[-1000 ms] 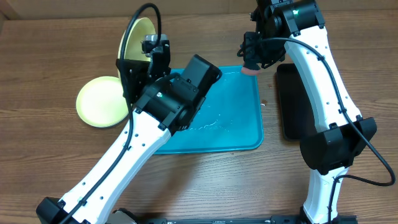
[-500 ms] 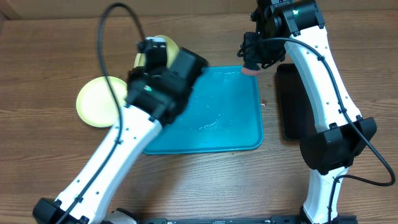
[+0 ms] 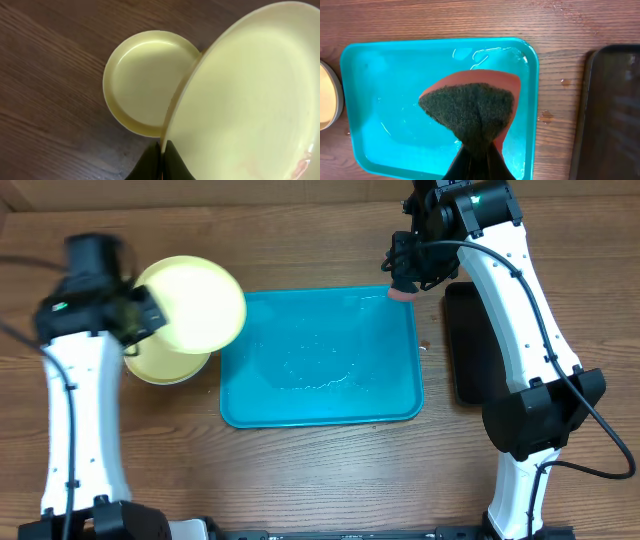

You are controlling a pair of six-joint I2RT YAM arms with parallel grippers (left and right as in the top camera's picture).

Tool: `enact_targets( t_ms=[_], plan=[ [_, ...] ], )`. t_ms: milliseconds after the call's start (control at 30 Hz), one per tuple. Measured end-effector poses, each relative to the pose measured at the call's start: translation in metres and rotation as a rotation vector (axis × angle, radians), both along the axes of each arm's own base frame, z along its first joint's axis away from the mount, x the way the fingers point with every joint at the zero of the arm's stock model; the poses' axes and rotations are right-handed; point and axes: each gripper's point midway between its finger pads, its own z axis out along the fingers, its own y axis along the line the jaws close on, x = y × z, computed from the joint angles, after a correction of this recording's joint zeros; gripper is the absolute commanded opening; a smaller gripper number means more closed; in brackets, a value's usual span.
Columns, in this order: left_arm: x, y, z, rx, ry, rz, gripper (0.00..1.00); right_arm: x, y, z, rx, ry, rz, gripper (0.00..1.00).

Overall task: Clean dirty plates on tray and stack at the side
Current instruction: 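Lower the yellow plate onto the plate stack and release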

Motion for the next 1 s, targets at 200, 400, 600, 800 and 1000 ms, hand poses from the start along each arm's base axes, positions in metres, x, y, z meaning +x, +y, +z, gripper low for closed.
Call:
enact_targets(
  t_ms=[200, 400, 600, 800, 1000],
  plan=[
    [-0.027, 0.04, -0.053, -0.194, -0.002, 0.116, 0.04, 0.0, 0.0, 0.0, 0.0, 0.0, 0.0, 0.04],
    [-0.05, 0.053, -0.1, -0.284, -0.003, 0.194, 0.04, 0.0, 0.0, 0.0, 0.0, 0.0, 0.0, 0.04],
    [-0.05, 0.053, -0.119, -0.285, -0.031, 0.208, 0.04, -0.001, 0.0, 0.0, -0.001, 0.004, -0.001, 0.04],
    [-0.041, 0.061, -0.123, -0.265, -0.079, 0.236, 0.04, -0.002, 0.0, -0.001, -0.002, 0.008, -0.001, 0.04],
    [-0.031, 0.073, -0.14, -0.255, -0.08, 0.269, 0.04, -0.002, 0.0, -0.001, -0.002, 0.007, -0.001, 0.04]
  ],
)
